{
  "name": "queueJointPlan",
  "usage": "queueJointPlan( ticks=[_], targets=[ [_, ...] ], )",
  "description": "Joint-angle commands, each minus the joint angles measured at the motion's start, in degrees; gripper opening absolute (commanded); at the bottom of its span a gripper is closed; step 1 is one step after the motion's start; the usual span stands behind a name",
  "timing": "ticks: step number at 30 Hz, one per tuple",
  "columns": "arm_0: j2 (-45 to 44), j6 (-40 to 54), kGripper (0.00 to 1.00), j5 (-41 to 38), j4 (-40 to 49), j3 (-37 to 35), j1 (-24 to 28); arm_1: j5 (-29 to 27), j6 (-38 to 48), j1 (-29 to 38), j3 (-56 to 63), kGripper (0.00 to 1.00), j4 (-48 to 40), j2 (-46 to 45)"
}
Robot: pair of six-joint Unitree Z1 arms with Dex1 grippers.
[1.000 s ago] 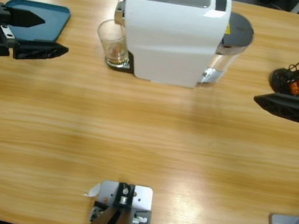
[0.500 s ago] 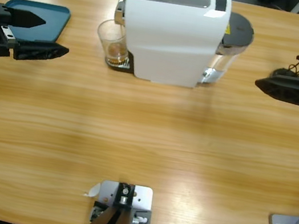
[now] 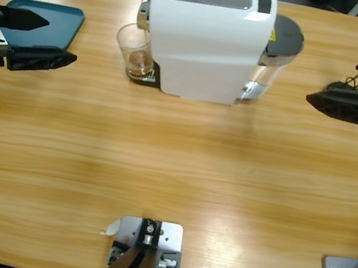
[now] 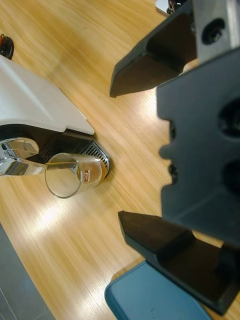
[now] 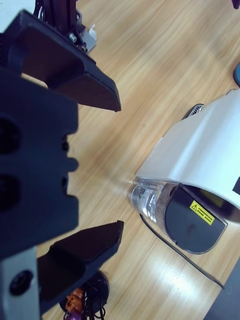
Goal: Pour coffee
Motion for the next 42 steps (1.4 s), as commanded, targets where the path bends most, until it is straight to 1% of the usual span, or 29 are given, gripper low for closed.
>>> queueJointPlan(
  ticks=[1, 4, 11, 16, 20, 26, 42],
  targets=[
    [-0.7, -0.3, 1.0, -3.4, 1.9, 2.0, 0.7, -0.5, -0.7, 0.7, 0.6, 0.973, 0.8, 2.2],
    [0.4, 3.5, 1.0, -3.4, 1.8, 2.0, 0.7, -0.3, -0.7, 0.7, 0.6, 0.973, 0.7, 2.6],
    [1.5, 4.2, 1.0, -1.9, 1.8, 1.8, 0.8, -0.3, -0.7, 0.7, 0.9, 0.973, 0.8, 2.8],
    [1.2, 4.0, 1.0, 2.1, 1.9, 2.1, 1.1, -0.3, -0.7, 0.7, 0.9, 0.977, 0.8, 2.8],
    [1.1, 4.4, 1.0, 1.2, 2.3, 2.0, 1.0, -0.3, -0.7, 0.7, 0.9, 0.973, 0.8, 2.6],
    [1.7, 10.4, 1.0, -0.8, 2.4, 1.9, 1.1, -0.3, -0.7, 1.0, 1.0, 0.973, 1.9, 1.8],
    [2.2, 10.8, 1.0, -2.0, 2.3, 1.9, 1.2, 0.0, -0.7, 1.1, 1.0, 0.973, 2.4, 0.7]
  ],
)
